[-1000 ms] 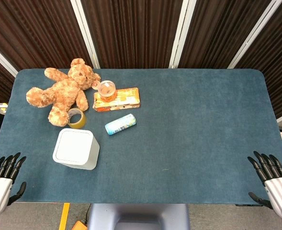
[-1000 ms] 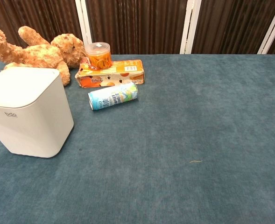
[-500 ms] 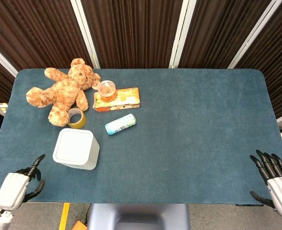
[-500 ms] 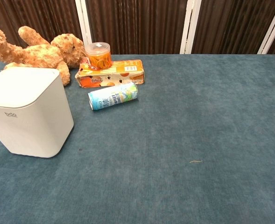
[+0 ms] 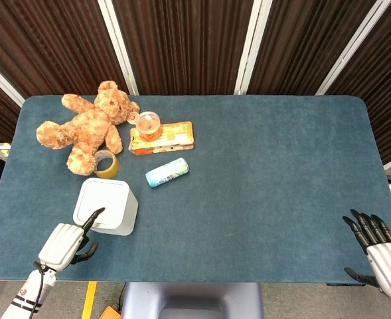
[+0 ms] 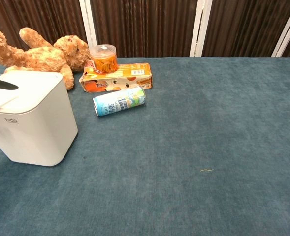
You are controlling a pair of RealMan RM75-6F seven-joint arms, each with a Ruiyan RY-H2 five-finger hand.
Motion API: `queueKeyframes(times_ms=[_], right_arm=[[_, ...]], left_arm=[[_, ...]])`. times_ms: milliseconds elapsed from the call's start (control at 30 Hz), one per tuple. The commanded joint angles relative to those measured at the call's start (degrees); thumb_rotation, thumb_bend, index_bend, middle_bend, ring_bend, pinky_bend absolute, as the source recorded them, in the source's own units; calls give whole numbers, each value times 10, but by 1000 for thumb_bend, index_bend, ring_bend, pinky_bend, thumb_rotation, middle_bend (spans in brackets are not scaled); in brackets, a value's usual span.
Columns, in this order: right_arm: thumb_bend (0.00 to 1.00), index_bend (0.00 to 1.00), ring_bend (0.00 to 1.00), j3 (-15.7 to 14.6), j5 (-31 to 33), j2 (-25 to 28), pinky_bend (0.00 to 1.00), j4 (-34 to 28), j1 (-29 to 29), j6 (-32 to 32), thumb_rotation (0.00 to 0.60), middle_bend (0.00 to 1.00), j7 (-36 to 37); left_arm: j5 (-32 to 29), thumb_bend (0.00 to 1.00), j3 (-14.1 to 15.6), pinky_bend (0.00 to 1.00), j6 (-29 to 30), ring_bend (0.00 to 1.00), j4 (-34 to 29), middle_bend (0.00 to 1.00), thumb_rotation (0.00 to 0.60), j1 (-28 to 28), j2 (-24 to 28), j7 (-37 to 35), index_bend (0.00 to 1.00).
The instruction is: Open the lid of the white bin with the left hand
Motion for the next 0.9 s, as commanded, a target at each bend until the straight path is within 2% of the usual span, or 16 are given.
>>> queueKeyframes(times_ms=[33,233,300,333,400,467,533,600,633,667,733,767,800,833,900], right_arm=[[61,0,0,1,1,0,0,0,0,1,600,0,1],[62,0,0,0,-1,2,0,-1,-2,7,600,0,5],[62,0,0,0,-3,3,0,-2,-4,10,600,0,6],[62,0,0,-1,-5,4,0,-2,-5,13,600,0,7],[61,0,0,-2,-8,6,0,-3,-6,17,600,0,9],[61,0,0,-3,-12,7,0,-3,-8,22,600,0,11],[61,0,0,-4,-15,8,0,-3,-10,25,600,0,12],[62,0,0,-6,-18,9,0,-3,-9,24,600,0,14],[62,0,0,-8,-19,10,0,-2,-9,22,600,0,16],[62,0,0,-8,-20,11,0,-2,-8,22,600,0,16],[61,0,0,-6,-19,8,0,-1,-8,22,600,0,10],[61,0,0,-6,-19,6,0,-1,-8,20,600,0,7],[61,0,0,-7,-20,5,0,-1,-7,17,600,0,4],[61,0,0,-9,-23,4,0,-1,-6,14,600,0,3],[61,0,0,-10,-27,3,0,-1,-5,13,600,0,-1]], left_arm=[[-19,446,3,1000,-17,1000,3,1000,600,-6,-5,18,62],[-40,447,15,1000,-30,1000,12,1000,600,-6,-10,20,271],[-34,447,17,1000,-29,1000,13,1000,600,-7,-7,16,287],[-19,447,18,1000,-16,1000,15,1000,600,-5,-8,13,256],[28,448,15,1000,33,1000,29,999,600,6,-18,5,133],[95,448,10,1000,114,998,56,957,600,23,-32,-13,18],[153,448,14,1000,180,972,78,891,600,38,-31,-28,0],[188,447,32,981,217,899,91,811,600,56,-13,-34,0],[203,448,52,935,231,828,97,748,600,71,5,-33,0],[208,448,67,844,239,719,99,659,600,84,19,-31,0],[202,449,100,512,252,393,101,383,600,117,42,-25,0],[196,448,105,297,263,202,105,204,600,131,45,-22,0],[192,448,104,128,280,67,115,71,600,143,41,-23,7],[182,449,100,49,302,8,136,13,600,158,29,-35,16],[165,453,97,3,293,0,145,0,600,162,30,-27,43]])
